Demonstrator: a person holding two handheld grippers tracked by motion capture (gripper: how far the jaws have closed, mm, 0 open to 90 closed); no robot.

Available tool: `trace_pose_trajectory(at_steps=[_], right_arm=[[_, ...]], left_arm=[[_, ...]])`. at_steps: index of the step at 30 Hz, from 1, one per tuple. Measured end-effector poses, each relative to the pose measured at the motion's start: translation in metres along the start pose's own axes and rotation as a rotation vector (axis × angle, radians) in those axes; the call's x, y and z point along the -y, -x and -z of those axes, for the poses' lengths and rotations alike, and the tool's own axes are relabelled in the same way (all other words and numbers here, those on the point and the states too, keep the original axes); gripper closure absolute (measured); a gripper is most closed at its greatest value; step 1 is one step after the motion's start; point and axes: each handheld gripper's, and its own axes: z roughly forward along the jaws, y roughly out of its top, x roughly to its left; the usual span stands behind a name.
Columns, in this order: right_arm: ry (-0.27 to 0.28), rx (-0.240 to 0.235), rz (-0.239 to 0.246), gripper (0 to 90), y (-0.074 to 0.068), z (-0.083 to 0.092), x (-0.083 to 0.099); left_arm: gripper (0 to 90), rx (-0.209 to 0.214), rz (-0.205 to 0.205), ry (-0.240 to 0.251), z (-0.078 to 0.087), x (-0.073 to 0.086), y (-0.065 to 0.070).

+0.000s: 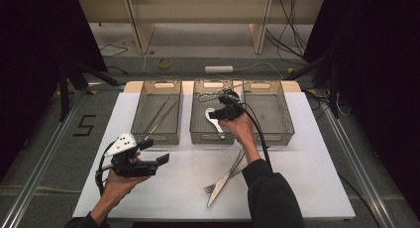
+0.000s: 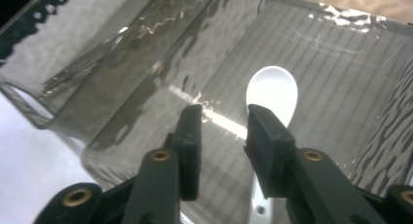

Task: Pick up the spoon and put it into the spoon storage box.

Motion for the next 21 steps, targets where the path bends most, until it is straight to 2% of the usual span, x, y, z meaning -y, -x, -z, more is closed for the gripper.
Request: trace_pose_trajectory(at_steps=[4,5,9,14,21], right_arm=[[-0.002,-0.019,0.015,53.7,-0.003,0.008,0.001],[0.004,-0.019,0.032,51.8,-0.004,0.01,0.001],[0.036,-0.05,0.047,43.7,-0.009,0.021,0.003],[0.066,-0.083,0.074,39.5,-0.017,0.033,0.007],[0.116,-0.085,0.124,35.5,-0.027,0.052,0.022]], left_arm=[[16.5,0.001,-0.003,-0.004,0.0,0.0,0.0],[16.5,0.0,-0.001,-0.001,0.0,0.0,-0.001],[16.5,-0.001,-0.001,0.0,0.0,0.0,0.0],[16.4,0.0,0.0,0.004,0.0,0.0,-0.001],[16.4,-0.003,0.0,0.001,0.001,0.0,-0.001]])
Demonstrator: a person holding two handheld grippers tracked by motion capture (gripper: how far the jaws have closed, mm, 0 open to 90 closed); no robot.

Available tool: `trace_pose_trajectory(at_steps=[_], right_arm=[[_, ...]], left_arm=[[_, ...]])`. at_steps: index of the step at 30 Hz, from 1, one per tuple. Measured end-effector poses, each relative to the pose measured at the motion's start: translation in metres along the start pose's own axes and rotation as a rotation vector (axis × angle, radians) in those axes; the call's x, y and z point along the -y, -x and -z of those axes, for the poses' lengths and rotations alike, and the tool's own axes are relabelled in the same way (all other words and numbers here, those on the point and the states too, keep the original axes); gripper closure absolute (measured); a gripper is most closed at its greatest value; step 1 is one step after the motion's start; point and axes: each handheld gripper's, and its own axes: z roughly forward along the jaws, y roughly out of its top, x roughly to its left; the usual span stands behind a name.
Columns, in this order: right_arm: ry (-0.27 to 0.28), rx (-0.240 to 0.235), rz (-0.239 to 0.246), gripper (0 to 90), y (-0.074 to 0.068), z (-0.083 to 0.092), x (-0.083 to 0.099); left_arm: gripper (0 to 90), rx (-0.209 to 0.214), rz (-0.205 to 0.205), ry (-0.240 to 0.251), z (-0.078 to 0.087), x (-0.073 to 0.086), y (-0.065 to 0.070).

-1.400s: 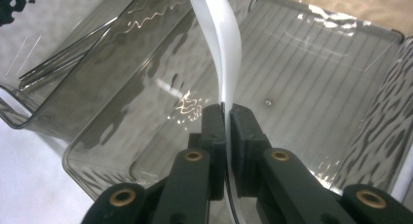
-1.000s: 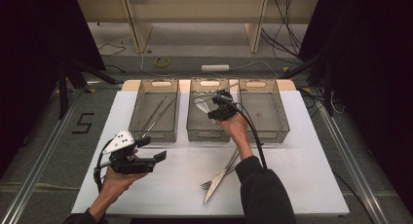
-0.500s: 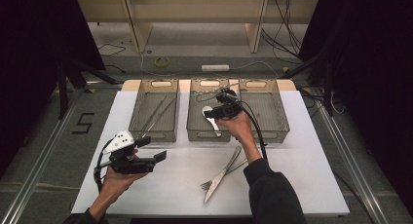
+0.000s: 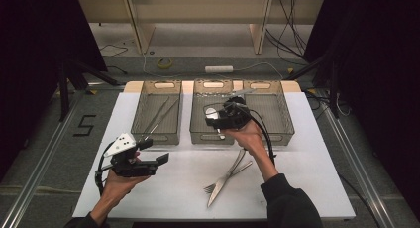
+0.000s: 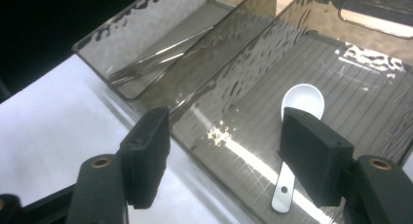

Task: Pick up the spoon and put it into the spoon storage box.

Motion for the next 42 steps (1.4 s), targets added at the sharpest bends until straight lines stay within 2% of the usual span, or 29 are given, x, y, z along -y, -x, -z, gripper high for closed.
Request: trace_pose_trajectory(at_steps=[8,18,25,27,42], right_arm=[[0.029,-0.013,0.013,34.3,-0.005,0.012,0.015],[0.031,-0.017,0.029,32.9,-0.009,0.019,0.032],[0.037,-0.03,0.009,32.8,-0.011,0.021,0.045],[0.023,-0.03,0.024,32.8,-0.01,0.02,0.049],[-0.014,-0.022,0.016,31.8,-0.002,0.015,0.068]], left_arm=[[16.4,-0.002,-0.002,-0.001,0.0,0.0,0.0],[16.4,-0.002,0.0,0.0,0.0,0.0,0.0],[16.4,-0.004,0.002,-0.001,0.0,0.0,0.0],[16.4,-0.003,0.001,-0.001,0.0,0.0,-0.001],[16.4,-0.004,0.004,-0.002,0.0,0.0,0.0]])
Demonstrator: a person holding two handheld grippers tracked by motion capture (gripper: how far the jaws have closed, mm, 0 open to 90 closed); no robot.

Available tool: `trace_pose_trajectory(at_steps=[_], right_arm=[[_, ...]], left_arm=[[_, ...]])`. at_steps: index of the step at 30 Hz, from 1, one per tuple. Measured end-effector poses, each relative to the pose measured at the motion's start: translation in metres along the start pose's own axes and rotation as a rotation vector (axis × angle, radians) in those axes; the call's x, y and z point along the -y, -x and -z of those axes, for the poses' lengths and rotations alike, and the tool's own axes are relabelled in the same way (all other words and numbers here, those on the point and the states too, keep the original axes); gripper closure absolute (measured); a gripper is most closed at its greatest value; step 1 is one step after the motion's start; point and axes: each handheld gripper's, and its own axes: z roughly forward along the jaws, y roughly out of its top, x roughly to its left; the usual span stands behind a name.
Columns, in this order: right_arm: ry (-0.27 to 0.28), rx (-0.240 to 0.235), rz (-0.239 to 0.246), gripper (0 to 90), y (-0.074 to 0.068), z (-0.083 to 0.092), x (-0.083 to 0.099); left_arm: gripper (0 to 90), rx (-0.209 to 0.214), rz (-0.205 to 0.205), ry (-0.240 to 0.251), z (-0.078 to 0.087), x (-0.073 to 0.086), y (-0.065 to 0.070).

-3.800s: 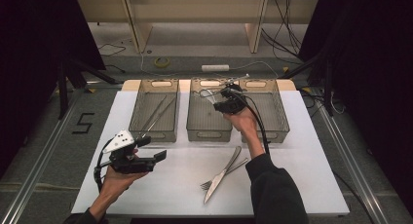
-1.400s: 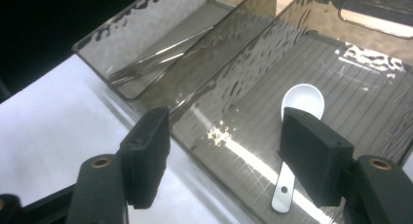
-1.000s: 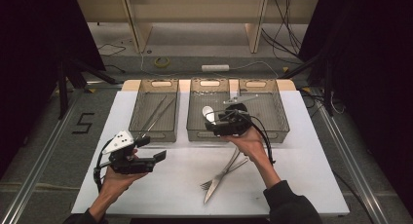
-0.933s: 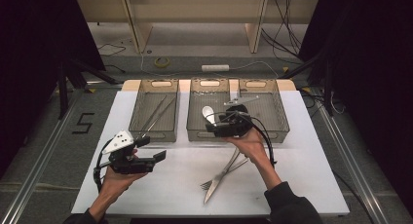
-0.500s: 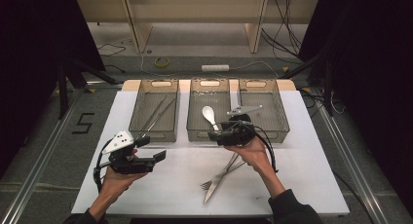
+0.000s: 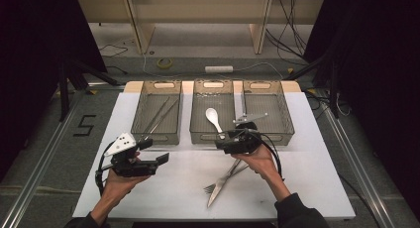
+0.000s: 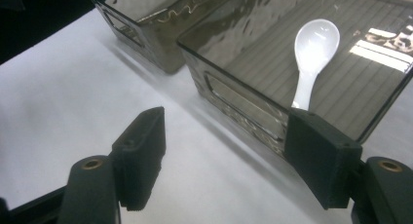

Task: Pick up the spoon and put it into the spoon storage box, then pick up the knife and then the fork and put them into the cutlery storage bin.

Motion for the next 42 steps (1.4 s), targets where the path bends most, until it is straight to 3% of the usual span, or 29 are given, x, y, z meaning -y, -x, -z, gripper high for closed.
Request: trace_pose_trajectory(at_steps=[30,36,42], right_arm=[[-0.104,0.043,0.032,33.2,0.011,-0.017,0.016],[-0.134,0.053,0.038,42.6,0.015,-0.017,0.019],[-0.168,0.077,0.036,58.5,0.021,-0.014,0.023]], left_arm=[[16.3,-0.008,0.008,0.002,0.002,0.001,-0.001],[16.4,-0.008,0.002,-0.004,0.001,0.001,-0.001],[16.4,-0.009,0.002,-0.003,0.001,0.001,-0.001]])
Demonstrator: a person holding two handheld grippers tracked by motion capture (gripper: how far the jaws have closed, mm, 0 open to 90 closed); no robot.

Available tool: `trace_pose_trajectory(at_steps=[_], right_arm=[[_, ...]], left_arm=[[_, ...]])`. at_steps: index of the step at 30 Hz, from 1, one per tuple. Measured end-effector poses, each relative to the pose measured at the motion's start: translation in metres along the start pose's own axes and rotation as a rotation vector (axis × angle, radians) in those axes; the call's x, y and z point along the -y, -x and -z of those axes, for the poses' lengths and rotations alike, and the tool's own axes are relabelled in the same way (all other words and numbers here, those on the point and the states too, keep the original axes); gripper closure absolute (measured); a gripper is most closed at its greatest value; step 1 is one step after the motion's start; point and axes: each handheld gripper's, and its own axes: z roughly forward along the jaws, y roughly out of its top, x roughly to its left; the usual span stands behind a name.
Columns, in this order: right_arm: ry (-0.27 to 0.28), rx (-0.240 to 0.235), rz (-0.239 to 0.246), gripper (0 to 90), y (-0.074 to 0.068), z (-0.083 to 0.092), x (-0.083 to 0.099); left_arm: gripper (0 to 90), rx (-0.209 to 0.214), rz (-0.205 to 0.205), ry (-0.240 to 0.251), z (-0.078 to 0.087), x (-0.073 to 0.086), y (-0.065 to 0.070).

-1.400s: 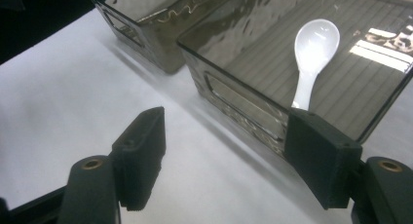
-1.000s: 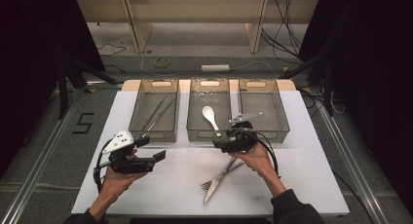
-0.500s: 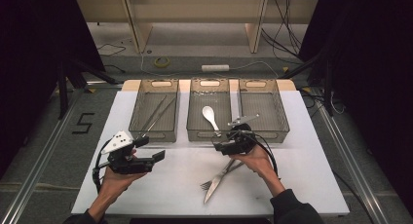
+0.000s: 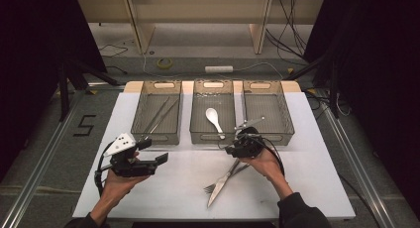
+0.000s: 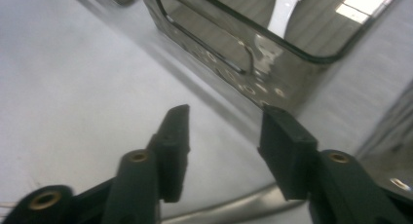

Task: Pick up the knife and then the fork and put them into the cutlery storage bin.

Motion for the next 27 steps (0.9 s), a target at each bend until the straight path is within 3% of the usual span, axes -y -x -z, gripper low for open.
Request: trace_pose_trajectory(at_steps=[7,13,27], right_arm=[[-0.028,0.011,-0.004,73.4,0.006,0.0,0.007],[-0.062,0.039,0.02,82.4,0.008,-0.004,0.01],[-0.093,0.047,0.028,87.7,0.011,-0.009,0.012]], left_arm=[[16.4,0.0,-0.006,0.0,0.0,0.0,0.002],[16.4,0.002,-0.007,0.001,0.002,0.001,0.001],[16.4,0.001,-0.011,-0.001,0.003,0.001,0.002]])
